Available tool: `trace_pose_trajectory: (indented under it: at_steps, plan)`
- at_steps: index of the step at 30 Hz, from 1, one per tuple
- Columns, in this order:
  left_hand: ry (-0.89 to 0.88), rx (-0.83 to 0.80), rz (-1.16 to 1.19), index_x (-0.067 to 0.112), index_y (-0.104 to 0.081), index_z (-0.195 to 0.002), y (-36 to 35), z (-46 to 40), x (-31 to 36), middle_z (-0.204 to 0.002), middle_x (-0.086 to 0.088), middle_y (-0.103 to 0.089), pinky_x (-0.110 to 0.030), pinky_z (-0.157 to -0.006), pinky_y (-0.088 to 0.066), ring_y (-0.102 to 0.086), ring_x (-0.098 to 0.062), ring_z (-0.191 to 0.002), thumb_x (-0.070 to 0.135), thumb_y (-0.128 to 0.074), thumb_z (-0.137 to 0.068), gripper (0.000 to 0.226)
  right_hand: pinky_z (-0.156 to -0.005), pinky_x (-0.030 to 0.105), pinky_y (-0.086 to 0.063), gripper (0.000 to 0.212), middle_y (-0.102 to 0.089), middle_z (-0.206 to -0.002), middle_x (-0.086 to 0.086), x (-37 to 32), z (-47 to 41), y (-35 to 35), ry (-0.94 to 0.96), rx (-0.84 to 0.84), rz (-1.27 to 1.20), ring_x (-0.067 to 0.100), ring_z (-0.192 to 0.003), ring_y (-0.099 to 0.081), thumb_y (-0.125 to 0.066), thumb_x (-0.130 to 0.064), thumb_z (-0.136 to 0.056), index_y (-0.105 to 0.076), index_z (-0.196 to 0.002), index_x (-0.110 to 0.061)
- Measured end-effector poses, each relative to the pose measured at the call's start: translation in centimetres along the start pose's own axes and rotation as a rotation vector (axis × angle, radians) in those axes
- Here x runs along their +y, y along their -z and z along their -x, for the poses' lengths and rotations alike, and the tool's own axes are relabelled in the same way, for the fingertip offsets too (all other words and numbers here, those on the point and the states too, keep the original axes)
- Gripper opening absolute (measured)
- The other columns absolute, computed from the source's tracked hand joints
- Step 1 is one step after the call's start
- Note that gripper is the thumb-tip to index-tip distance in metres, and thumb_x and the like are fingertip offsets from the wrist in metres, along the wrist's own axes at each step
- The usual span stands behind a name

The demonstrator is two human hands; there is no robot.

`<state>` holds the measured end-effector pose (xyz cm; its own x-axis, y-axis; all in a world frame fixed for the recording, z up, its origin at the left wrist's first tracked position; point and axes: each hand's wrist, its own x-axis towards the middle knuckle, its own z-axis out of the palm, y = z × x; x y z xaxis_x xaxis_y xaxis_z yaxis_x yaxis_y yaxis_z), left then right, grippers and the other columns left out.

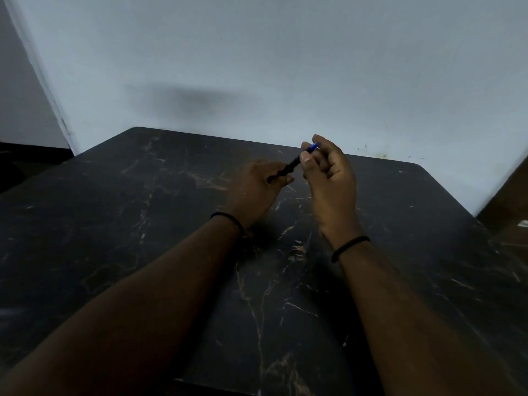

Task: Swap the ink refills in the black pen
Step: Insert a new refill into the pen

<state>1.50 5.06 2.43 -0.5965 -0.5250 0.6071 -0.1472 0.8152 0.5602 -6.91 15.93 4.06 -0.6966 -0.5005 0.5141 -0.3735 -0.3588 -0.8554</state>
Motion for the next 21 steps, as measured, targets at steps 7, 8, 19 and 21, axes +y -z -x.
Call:
trace_pose_trajectory:
  at_steps: [7, 8, 19, 21]
  plan:
    - [0.063, -0.026, 0.232, 0.014, -0.074, -0.109, -0.51, 0.42, 0.79, -0.081, 0.000, -0.075, -0.019, -0.069, -0.054, -0.068, -0.003, -0.071, 0.016, -0.068, -0.090, 0.020, -0.076, 0.024, -0.055, 0.017, -0.074, -0.101, 0.010, -0.32, 0.15, -0.05, -0.065, 0.106, -0.077, 0.011, -0.089, -0.068, -0.061, -0.004, -0.096, -0.068, -0.111, -0.001]
    - [0.073, -0.037, 0.263, 0.014, -0.074, -0.109, -0.65, 0.45, 0.75, -0.076, 0.005, -0.073, -0.012, -0.065, -0.050, -0.064, 0.006, -0.065, 0.015, -0.068, -0.090, 0.020, -0.072, 0.022, -0.054, 0.013, -0.074, -0.094, 0.007, -0.29, 0.14, 0.03, -0.064, 0.120, -0.089, 0.007, -0.083, -0.067, -0.063, -0.004, -0.094, -0.069, -0.106, -0.003]
    - [0.089, -0.112, 0.219, 0.017, -0.072, -0.112, -0.66, 0.60, 0.31, -0.092, 0.005, -0.074, -0.021, -0.077, -0.055, -0.069, -0.001, -0.079, 0.022, -0.068, -0.090, 0.023, -0.081, 0.022, -0.055, 0.017, -0.076, -0.097, -0.006, -0.05, -0.11, 0.27, -0.073, 0.106, -0.136, 0.002, -0.091, -0.069, -0.064, -0.006, -0.094, -0.071, -0.107, -0.014]
    - [0.079, -0.111, 0.214, 0.017, -0.073, -0.111, -0.67, 0.60, 0.29, -0.091, 0.009, -0.072, -0.013, -0.073, -0.052, -0.066, 0.006, -0.075, 0.022, -0.069, -0.090, 0.023, -0.070, 0.017, -0.053, 0.013, -0.071, -0.075, -0.014, -0.01, -0.14, 0.34, -0.069, 0.139, -0.150, -0.003, -0.072, -0.064, -0.073, -0.006, -0.087, -0.069, -0.095, -0.015]
